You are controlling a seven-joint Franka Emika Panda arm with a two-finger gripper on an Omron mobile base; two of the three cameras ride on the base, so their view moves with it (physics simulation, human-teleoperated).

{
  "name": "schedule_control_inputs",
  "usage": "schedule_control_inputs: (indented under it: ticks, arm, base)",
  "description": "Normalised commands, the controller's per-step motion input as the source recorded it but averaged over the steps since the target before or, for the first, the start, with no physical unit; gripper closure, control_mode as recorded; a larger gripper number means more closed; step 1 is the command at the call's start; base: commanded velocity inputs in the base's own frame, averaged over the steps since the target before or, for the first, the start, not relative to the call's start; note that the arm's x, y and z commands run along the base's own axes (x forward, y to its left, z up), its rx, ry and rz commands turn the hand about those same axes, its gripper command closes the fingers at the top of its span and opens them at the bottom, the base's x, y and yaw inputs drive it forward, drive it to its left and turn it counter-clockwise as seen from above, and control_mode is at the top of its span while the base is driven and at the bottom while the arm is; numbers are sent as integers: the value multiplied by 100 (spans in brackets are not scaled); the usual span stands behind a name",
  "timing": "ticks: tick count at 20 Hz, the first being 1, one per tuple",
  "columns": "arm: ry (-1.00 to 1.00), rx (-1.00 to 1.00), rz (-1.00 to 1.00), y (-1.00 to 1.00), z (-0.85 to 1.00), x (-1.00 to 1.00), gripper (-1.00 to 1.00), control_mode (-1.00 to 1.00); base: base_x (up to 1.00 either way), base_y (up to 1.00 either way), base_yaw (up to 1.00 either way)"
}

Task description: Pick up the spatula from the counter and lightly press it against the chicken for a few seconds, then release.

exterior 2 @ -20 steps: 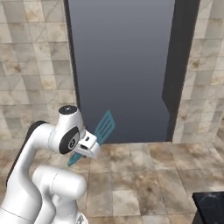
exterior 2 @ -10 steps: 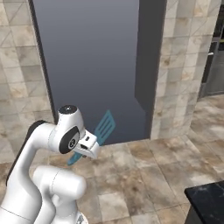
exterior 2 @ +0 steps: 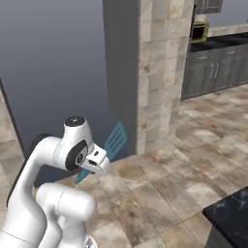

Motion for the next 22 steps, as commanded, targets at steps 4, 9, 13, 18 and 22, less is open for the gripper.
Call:
schedule_control_inputs:
  ticks: [4, 9, 13, 18, 22]
  arm:
    - [0, 0, 0, 0, 0, 0, 100, 100]
    - [0, 0, 0, 0, 0, 0, 100, 100]
    - [0, 0, 0, 0, 0, 0, 100, 100]
    - [0, 0, 0, 0, 0, 0, 100, 100]
    - [0, 0, 0, 0, 0, 0, 100, 100]
  base:
    - [61, 65, -43]
    - [56, 48, -45]
    - [51, 21, -47]
    - [60, 10, -44]
    - [94, 3, -32]
